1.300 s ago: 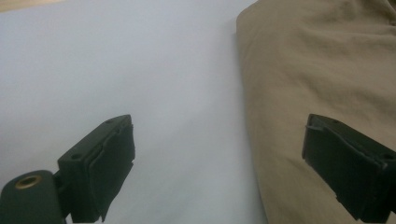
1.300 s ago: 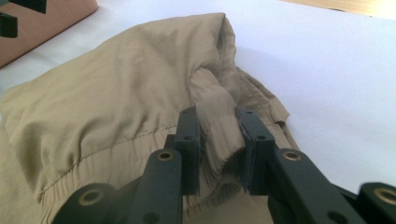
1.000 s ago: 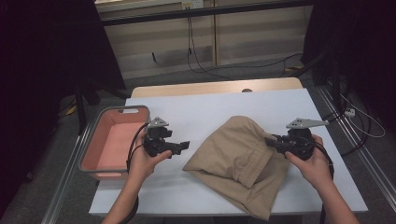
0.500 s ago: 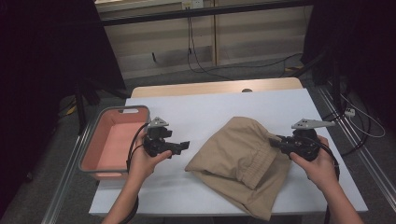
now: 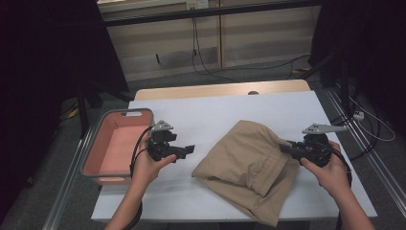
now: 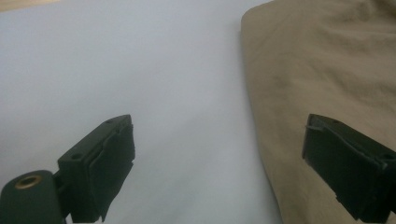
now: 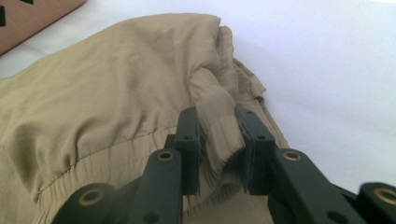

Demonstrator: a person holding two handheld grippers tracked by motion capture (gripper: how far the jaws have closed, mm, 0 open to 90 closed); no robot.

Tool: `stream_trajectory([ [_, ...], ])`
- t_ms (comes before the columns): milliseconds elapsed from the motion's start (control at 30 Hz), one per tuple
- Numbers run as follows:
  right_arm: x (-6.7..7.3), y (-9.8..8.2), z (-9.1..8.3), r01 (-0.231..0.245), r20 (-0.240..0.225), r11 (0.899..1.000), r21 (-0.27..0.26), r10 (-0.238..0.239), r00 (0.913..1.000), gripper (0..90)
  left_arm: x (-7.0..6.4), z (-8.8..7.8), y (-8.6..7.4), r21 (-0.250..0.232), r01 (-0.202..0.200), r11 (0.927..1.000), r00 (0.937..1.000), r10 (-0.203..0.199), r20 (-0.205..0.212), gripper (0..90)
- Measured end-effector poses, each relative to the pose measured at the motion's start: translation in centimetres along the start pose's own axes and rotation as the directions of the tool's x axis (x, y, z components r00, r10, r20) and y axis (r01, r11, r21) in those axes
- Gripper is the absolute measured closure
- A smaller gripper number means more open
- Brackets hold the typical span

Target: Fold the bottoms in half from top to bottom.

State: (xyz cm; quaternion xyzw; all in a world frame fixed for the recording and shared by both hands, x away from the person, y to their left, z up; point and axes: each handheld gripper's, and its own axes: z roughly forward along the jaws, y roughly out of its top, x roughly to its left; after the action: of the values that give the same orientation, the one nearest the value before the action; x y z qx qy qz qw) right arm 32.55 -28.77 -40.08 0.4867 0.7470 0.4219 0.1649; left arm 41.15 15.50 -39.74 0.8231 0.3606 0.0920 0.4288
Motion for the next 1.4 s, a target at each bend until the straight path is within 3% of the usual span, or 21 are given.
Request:
stream_trajectory([
  [833, -1.3, -0.7, -1.5, -0.021, 0.012, 1.000, -0.007, 0.021, 0.9997, 72.4, 0.0, -0.2, 0.0, -0.007, 0.004, 1.0000, 1.0000, -0.004, -0.001, 9.4],
  [1100, -1.4, -1.5, -0.3, -0.023, 0.033, 0.999, 0.032, 0.022, 0.9992, 70.5, -0.1, 0.0, 0.0, 0.000, 0.000, 1.0000, 1.0000, 0.000, 0.002, 9.4],
  [1200, -1.5, -1.5, 0.4, -0.013, 0.054, 0.999, 0.040, 0.011, 0.9985, 65.9, -0.1, 0.0, 0.0, -0.002, -0.003, 1.0000, 1.0000, 0.003, 0.002, 9.4],
  [1300, -1.2, -1.3, 0.7, 0.011, 0.093, 0.999, 0.038, -0.014, 0.9956, 51.6, 0.0, 0.0, 0.0, -0.001, -0.002, 1.0000, 1.0000, 0.002, 0.003, 9.4],
  [1400, -0.6, -0.7, 0.2, 0.038, 0.119, 0.999, 0.001, -0.038, 0.9922, 41.1, 0.0, 0.1, 0.0, -0.002, 0.005, 1.0000, 1.0000, -0.005, 0.004, 9.4],
])
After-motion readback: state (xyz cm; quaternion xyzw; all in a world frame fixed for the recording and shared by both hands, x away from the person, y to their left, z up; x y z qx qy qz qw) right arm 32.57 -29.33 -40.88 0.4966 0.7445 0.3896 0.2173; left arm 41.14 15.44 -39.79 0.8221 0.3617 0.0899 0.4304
